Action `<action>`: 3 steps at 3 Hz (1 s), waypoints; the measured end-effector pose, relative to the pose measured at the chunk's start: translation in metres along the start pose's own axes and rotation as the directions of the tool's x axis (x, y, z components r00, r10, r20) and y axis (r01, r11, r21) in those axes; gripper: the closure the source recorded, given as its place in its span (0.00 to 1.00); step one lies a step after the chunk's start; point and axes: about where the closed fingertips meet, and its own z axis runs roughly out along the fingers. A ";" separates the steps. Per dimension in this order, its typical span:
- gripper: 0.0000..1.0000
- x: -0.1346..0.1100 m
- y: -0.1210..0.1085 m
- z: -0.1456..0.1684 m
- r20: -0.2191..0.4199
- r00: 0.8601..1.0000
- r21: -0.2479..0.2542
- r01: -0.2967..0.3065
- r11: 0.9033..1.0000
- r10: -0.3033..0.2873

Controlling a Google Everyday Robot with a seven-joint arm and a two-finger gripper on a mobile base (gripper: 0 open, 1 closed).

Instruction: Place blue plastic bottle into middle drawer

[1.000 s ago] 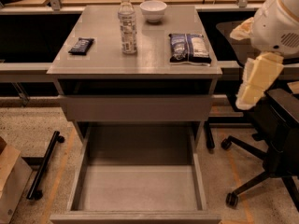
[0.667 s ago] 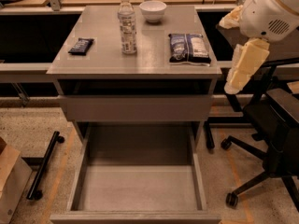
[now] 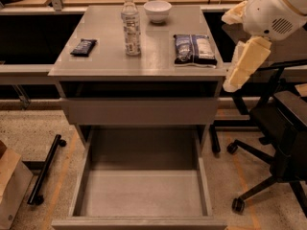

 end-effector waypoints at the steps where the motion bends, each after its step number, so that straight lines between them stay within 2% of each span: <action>1: 0.00 -0.028 -0.029 0.020 0.124 0.992 0.032 0.010 0.999 -0.014; 2: 0.00 -0.056 -0.064 0.046 0.218 0.976 0.045 0.011 0.999 -0.020; 3: 0.00 -0.088 -0.102 0.077 0.299 0.954 0.048 -0.020 0.999 0.005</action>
Offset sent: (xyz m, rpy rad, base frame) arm 0.1348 0.0956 0.0074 0.3170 -0.1204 0.0974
